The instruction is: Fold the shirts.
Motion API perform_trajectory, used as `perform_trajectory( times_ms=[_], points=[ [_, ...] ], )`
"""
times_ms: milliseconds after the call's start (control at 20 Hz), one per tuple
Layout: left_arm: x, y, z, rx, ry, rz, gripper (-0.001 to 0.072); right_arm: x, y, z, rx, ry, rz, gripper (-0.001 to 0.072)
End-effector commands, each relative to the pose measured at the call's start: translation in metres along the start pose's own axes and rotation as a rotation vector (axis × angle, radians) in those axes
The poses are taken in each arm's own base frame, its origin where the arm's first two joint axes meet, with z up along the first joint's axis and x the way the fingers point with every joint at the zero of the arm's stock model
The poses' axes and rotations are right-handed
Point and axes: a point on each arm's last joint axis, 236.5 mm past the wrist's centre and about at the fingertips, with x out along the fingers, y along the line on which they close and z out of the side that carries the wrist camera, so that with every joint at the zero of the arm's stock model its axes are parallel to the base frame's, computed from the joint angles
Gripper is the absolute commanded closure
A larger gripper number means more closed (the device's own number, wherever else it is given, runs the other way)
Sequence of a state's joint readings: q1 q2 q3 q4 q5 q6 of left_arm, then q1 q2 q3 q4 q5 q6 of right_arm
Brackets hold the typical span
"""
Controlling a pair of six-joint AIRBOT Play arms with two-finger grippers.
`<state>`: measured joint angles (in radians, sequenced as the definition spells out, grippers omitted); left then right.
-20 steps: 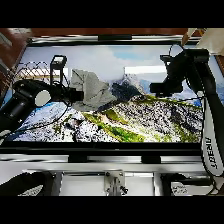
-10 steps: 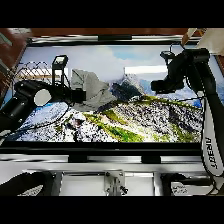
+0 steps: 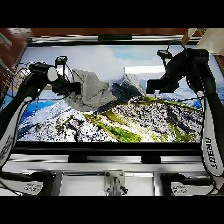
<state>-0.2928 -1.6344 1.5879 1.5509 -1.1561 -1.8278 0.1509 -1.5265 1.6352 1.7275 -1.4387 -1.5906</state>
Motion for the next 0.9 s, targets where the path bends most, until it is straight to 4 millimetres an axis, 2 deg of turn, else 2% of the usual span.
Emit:
perform_trajectory(
  times_ms=[0, 50, 150, 200, 250, 300, 350, 400, 450, 500, 600, 650, 700, 750, 800, 850],
  points=[
    [0.047, -0.021, 0.033, -0.041, 0.027, -0.110, -0.0007, 0.000, 0.008, 0.001, 0.003, -0.006, 0.033, 0.0033],
    [0.061, -0.032, 0.036, -0.058, 0.036, -0.153, -0.0007, 0.000, 0.007, 0.002, 0.002, -0.008, 0.029, 0.0033],
    [0.083, -0.032, 0.032, -0.069, 0.069, -0.155, 0.0005, 0.000, 0.006, 0.002, 0.002, -0.007, 0.025, 0.0034],
    [0.090, -0.025, 0.026, -0.078, 0.098, -0.145, 0.0127, 0.000, 0.006, 0.001, 0.002, -0.006, 0.025, 0.0033],
    [0.092, -0.015, 0.019, -0.089, 0.137, -0.133, 0.0410, 0.000, 0.006, 0.001, 0.002, -0.005, 0.024, 0.0033],
    [0.092, -0.005, 0.013, -0.104, 0.172, -0.123, 0.0582, 0.000, 0.006, 0.002, 0.001, -0.009, 0.025, 0.0033],
    [0.089, 0.006, 0.006, -0.120, 0.207, -0.113, 0.0592, 0.000, 0.006, 0.003, -0.001, -0.012, 0.024, 0.0033],
    [0.082, 0.015, -0.001, -0.128, 0.250, -0.107, 0.0672, 0.000, 0.006, 0.003, -0.002, -0.013, 0.024, 0.0033],
    [0.070, 0.020, -0.004, -0.102, 0.283, -0.118, 0.0676, 0.000, 0.006, 0.003, -0.006, -0.012, 0.025, 0.0033],
    [0.051, 0.019, 0.000, -0.045, 0.280, -0.139, 0.0678, -0.002, 0.006, 0.003, -0.018, -0.015, 0.024, 0.0033],
    [-0.012, -0.001, 0.033, 0.091, 0.126, -0.171, 0.0679, -0.014, 0.007, 0.007, -0.034, -0.054, 0.020, 0.0034],
    [-0.061, -0.022, 0.056, 0.133, -0.017, -0.194, 0.0679, -0.027, 0.006, 0.010, -0.043, -0.093, 0.007, 0.0034],
    [-0.117, -0.047, 0.072, 0.174, -0.175, -0.229, 0.0679, -0.043, 0.006, 0.013, -0.050, -0.140, -0.006, 0.0034],
    [-0.171, -0.070, 0.076, 0.211, -0.299, -0.266, 0.0679, -0.065, 0.004, 0.015, -0.059, -0.194, -0.030, 0.0034],
    [-0.224, -0.093, 0.070, 0.251, -0.401, -0.310, 0.0678, -0.089, 0.000, 0.014, -0.068, -0.249, -0.063, 0.0034],
    [-0.264, -0.115, 0.057, 0.298, -0.470, -0.354, 0.0678, -0.118, -0.002, 0.010, -0.072, -0.311, -0.094, 0.0034]
  ],
)
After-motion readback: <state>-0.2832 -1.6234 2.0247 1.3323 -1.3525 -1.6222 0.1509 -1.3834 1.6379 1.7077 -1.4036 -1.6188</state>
